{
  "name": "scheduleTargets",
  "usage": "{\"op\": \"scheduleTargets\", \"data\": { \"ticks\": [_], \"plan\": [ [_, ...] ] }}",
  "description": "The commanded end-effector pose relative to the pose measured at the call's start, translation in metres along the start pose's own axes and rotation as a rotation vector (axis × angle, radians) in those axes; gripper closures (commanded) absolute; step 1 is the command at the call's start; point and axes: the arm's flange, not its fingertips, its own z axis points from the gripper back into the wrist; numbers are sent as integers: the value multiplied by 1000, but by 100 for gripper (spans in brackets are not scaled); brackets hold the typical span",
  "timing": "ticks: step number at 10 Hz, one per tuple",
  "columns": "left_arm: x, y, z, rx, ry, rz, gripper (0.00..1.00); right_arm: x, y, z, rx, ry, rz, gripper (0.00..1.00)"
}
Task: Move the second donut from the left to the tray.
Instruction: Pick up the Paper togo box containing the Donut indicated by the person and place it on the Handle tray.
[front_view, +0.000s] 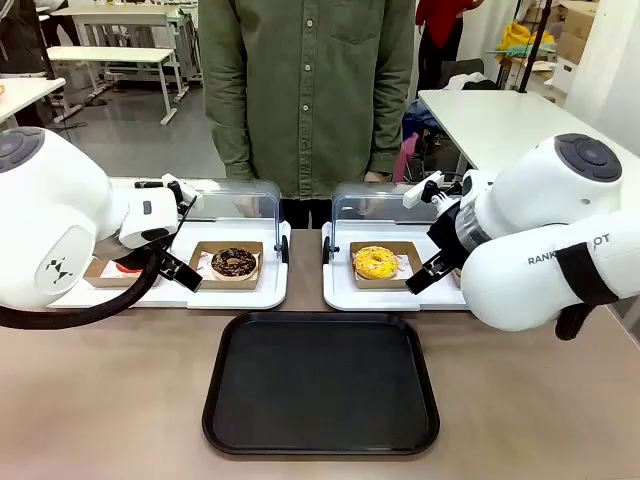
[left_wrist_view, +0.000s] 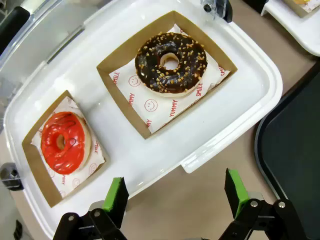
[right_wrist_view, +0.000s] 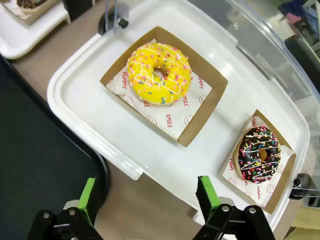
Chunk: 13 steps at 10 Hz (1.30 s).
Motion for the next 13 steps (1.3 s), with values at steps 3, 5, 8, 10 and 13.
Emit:
{"op": "scheduleTargets", "data": {
  "ticks": [3, 5, 8, 10, 13],
  "plan": [
    [0, 0, 0, 0, 0, 0, 0, 0, 0, 0, 0, 0, 0, 0],
    [0, 0, 0, 0, 0, 0, 0, 0, 0, 0, 0, 0, 0, 0],
    [0, 0, 0, 0, 0, 0, 0, 0, 0, 0, 0, 0, 0, 0],
    [0, 0, 0, 0, 0, 0, 0, 0, 0, 0, 0, 0, 1, 0],
    [60, 70, 51, -169, 10, 7, 0, 55, -75, 55, 116, -72, 24, 0]
  ]
}}
